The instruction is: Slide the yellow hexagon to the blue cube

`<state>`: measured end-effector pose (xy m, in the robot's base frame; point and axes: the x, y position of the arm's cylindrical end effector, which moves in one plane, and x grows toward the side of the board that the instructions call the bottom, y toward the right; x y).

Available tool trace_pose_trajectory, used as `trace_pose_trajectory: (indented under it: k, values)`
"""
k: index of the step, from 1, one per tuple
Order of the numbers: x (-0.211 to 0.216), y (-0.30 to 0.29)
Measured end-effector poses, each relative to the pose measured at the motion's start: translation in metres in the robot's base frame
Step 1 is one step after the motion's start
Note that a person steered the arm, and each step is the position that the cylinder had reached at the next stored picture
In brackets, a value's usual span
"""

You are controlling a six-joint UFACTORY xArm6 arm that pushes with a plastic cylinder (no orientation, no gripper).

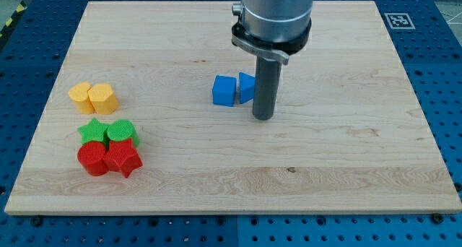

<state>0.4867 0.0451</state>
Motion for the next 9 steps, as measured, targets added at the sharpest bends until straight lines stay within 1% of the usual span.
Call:
trace_pose_trajectory:
  k: [1,2,3,5,6,7,8,9]
  values:
    - [0.035,-0.023]
    - [0.036,-0.082]
    - [0.011,-0.141]
    - [-0.074,-0.237]
    - [-0.108,-0.294]
    - [-0.081,-0.343]
    - [-0.051,-0.349]
    - [-0.022,-0.334]
